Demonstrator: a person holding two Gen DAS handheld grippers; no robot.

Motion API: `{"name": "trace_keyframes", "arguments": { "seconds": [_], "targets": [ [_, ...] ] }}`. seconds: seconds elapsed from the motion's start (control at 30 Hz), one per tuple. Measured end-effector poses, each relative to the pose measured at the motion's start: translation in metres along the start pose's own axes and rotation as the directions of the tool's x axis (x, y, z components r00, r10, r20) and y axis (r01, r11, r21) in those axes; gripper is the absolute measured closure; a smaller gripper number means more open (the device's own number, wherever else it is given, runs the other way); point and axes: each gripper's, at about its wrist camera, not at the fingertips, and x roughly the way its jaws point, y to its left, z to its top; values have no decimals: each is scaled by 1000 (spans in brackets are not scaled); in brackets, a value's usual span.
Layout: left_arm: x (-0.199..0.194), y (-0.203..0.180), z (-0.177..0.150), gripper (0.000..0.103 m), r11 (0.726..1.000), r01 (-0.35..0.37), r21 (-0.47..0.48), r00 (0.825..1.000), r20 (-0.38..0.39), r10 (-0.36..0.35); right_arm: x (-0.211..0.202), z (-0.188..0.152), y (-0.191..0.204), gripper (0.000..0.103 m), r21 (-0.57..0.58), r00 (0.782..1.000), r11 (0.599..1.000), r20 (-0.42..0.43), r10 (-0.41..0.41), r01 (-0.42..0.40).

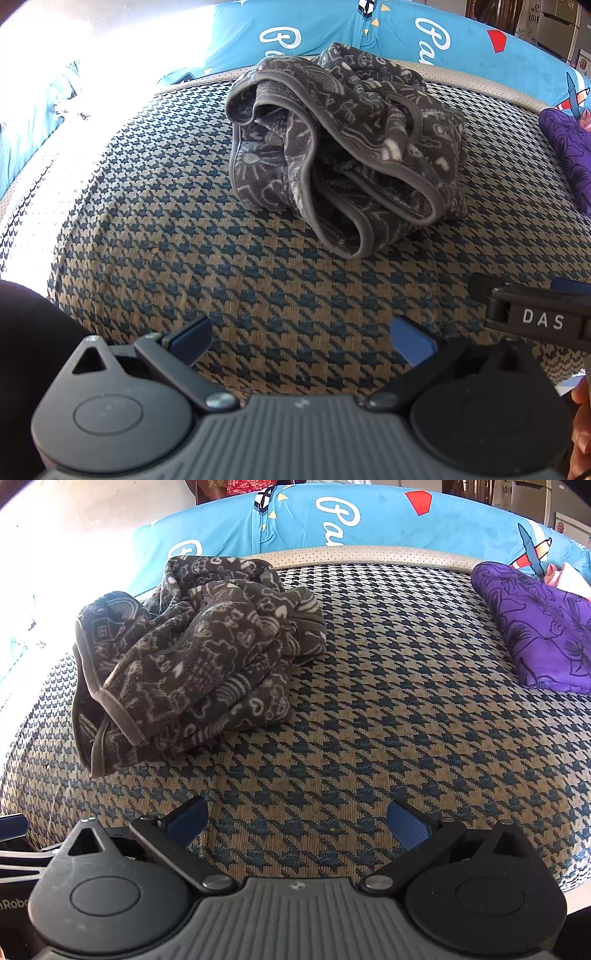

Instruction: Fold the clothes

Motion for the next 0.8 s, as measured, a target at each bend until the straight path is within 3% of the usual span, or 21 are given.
{"name": "trace_keyframes", "arguments": {
  "seconds": [0.8],
  "targets": [
    [8,-2,-2,0,1000,0,-10,1000,-15,-1,7,-1,-2,0,-15,1000,1000,-16,-4,4]
  ]
}}
